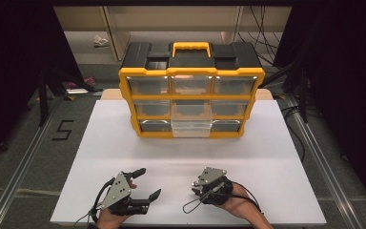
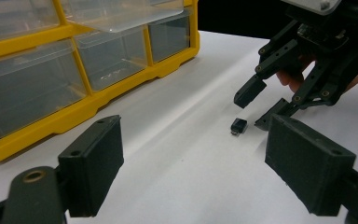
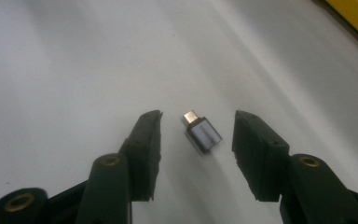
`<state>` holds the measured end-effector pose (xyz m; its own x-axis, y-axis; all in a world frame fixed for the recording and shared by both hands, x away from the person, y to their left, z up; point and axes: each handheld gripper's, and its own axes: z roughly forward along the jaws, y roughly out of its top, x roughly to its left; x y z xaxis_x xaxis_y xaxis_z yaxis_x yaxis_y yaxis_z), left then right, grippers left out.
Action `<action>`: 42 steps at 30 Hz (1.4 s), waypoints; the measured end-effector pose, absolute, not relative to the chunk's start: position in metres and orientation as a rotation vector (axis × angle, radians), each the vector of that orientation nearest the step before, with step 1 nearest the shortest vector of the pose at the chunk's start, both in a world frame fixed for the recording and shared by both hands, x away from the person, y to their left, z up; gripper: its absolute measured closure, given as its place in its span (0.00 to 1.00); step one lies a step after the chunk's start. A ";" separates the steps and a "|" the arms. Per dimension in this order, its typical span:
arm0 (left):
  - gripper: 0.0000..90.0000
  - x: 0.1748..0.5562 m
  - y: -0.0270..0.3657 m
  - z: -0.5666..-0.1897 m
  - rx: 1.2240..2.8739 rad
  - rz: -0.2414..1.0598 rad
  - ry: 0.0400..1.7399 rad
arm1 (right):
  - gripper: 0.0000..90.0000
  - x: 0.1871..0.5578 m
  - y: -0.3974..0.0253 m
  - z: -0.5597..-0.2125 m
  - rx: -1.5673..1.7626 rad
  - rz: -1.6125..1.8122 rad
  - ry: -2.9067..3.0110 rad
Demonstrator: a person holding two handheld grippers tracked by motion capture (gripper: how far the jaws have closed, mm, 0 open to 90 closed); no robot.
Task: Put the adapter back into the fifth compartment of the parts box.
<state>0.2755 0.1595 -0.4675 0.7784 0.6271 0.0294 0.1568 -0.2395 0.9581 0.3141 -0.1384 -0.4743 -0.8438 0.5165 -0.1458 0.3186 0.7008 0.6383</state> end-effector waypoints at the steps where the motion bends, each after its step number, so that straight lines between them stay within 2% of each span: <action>1: 0.21 0.275 0.160 -0.468 1.788 0.495 0.609 | 0.61 0.314 -0.138 -0.474 0.657 0.889 2.597; 32: 0.21 0.275 0.160 -0.467 1.790 0.498 0.609 | 0.69 0.329 -0.133 -0.481 0.659 0.825 2.656; 41: 0.21 0.275 0.160 -0.467 1.790 0.500 0.608 | 0.79 0.331 -0.132 -0.480 0.636 0.822 2.702; 42: 0.21 0.275 0.160 -0.467 1.789 0.500 0.608 | 0.83 0.331 -0.131 -0.480 0.635 0.817 2.706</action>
<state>0.2753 0.1601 -0.4671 0.7771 0.6285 0.0334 0.1540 -0.2413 0.9582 0.3306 -0.1307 -0.4800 -0.8758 0.4713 -0.1042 0.3350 0.7489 0.5718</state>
